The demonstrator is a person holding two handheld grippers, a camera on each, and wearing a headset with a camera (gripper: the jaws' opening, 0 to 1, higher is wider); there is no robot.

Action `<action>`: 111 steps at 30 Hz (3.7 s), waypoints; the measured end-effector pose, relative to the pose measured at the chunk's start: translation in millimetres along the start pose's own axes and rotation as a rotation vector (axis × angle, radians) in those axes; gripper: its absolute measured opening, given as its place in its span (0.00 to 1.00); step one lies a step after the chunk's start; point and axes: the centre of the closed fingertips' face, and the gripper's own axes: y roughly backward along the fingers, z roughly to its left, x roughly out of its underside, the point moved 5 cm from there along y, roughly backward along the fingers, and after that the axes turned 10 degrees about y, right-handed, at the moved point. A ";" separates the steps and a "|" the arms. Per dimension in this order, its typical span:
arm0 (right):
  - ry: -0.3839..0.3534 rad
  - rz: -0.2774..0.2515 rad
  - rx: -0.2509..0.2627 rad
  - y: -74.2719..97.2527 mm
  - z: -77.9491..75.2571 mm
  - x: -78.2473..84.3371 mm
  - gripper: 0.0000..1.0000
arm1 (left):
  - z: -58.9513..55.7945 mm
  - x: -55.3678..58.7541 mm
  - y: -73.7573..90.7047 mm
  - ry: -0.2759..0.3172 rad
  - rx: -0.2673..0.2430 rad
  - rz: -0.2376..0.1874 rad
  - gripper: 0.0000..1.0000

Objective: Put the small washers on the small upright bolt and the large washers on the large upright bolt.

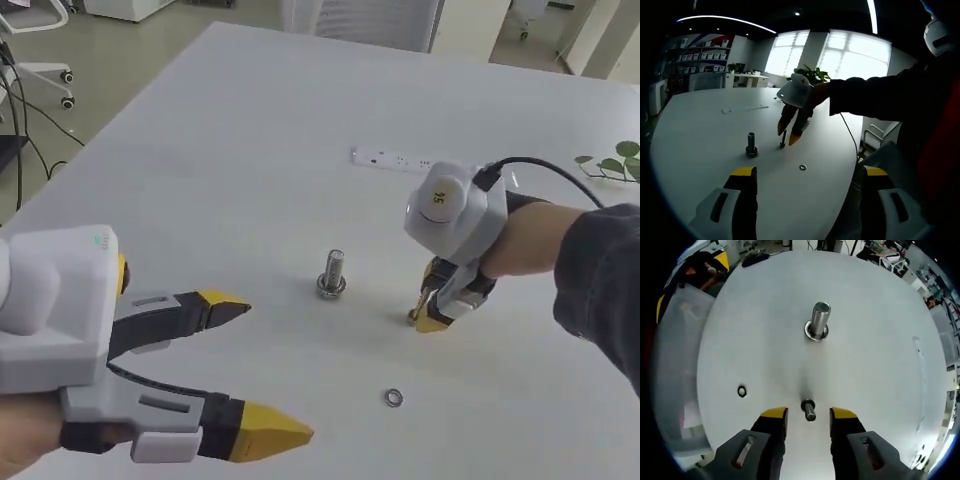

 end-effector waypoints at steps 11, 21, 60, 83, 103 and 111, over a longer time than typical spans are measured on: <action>-0.028 -0.012 0.011 10.2 3.0 7.2 0.42 | -2.8 -0.6 -1.4 -0.005 0.007 0.000 0.85; -0.043 -0.012 0.028 19.1 8.3 10.1 0.42 | -4.2 -2.2 -2.1 -0.013 0.014 0.000 0.85; -0.088 -0.015 0.054 42.4 63.0 32.3 0.42 | -15.6 -7.2 -3.3 -0.046 0.043 -0.007 0.85; -0.031 -0.050 0.002 27.2 91.0 -4.1 0.41 | -22.5 -11.1 0.8 -0.068 0.046 -0.015 0.85; -0.007 -0.071 -0.032 3.7 98.7 -22.4 0.30 | -22.5 -10.9 3.4 -0.067 0.040 -0.022 0.85; 0.011 -0.065 -0.042 -7.8 101.5 -27.6 0.26 | -21.2 -10.0 5.1 -0.064 0.036 -0.023 0.85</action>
